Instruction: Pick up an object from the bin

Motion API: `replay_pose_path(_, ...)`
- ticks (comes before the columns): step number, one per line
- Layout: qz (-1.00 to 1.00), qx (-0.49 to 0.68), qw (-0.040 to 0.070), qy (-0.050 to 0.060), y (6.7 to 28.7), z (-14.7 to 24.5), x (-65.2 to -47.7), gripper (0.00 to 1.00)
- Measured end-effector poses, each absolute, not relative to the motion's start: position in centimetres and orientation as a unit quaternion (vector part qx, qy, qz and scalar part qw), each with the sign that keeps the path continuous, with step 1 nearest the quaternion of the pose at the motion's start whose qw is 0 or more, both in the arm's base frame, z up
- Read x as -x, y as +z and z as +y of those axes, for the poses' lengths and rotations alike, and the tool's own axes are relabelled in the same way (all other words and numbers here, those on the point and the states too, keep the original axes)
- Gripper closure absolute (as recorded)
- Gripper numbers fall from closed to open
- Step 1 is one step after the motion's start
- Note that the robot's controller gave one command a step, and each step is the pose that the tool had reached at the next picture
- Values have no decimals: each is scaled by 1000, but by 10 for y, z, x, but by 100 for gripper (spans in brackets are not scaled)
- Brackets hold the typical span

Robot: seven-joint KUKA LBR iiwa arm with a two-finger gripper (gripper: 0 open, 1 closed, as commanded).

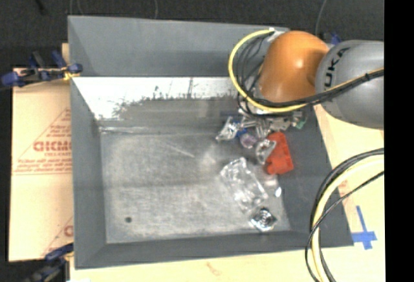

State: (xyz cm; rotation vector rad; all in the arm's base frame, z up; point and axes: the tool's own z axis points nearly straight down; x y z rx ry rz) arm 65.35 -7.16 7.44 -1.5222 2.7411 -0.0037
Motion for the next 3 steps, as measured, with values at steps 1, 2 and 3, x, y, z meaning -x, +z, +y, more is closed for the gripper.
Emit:
replay_pose_path(1,749,662,13,-3,77,-85,-608,0)
replay_pose_path(2,832,555,6,-3,75,-36,-629,0)
replay_pose_path(3,795,607,2,-1,130,-28,-580,0)
